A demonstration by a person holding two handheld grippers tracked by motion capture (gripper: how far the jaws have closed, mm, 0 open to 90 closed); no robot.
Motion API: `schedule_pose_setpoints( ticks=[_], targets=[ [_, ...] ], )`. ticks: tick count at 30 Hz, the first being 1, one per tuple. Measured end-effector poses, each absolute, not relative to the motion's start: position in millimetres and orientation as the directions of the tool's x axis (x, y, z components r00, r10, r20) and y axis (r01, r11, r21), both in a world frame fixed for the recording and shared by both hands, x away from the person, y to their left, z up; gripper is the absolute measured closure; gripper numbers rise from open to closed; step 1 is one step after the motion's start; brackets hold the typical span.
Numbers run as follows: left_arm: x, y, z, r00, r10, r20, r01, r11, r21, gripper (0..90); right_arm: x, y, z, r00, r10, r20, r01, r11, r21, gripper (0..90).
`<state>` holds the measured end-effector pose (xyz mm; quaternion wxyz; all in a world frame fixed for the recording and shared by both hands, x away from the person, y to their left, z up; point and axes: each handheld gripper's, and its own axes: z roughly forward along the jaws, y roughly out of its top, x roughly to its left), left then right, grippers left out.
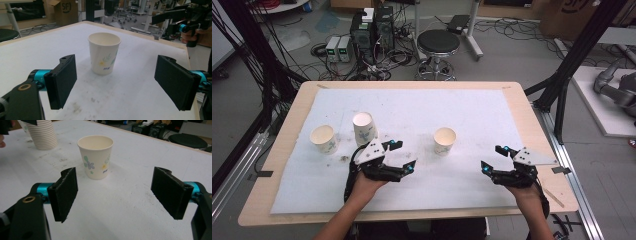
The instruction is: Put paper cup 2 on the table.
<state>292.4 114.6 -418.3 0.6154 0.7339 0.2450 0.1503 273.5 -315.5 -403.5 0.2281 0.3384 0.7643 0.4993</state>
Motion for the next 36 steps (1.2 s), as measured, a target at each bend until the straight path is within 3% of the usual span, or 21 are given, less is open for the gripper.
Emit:
schedule_pose_setpoints(
  ticks=[18, 36],
  targets=[
    [266.8, 184.7, -424.6, 0.734, 0.676, -0.073, 0.144, -0.050, 0.988, 18.6, 262.2, -314.4, -406.4, -0.666, 0.745, -0.041, 0.272, 0.294, 0.916, 20.6],
    [254.7, 204.3, -424.0, 0.684, 0.727, -0.064, 0.130, -0.035, 0.991, 19.0, 257.5, -310.6, -401.3, -0.679, 0.732, -0.052, 0.235, 0.284, 0.930, 20.6]
  ],
)
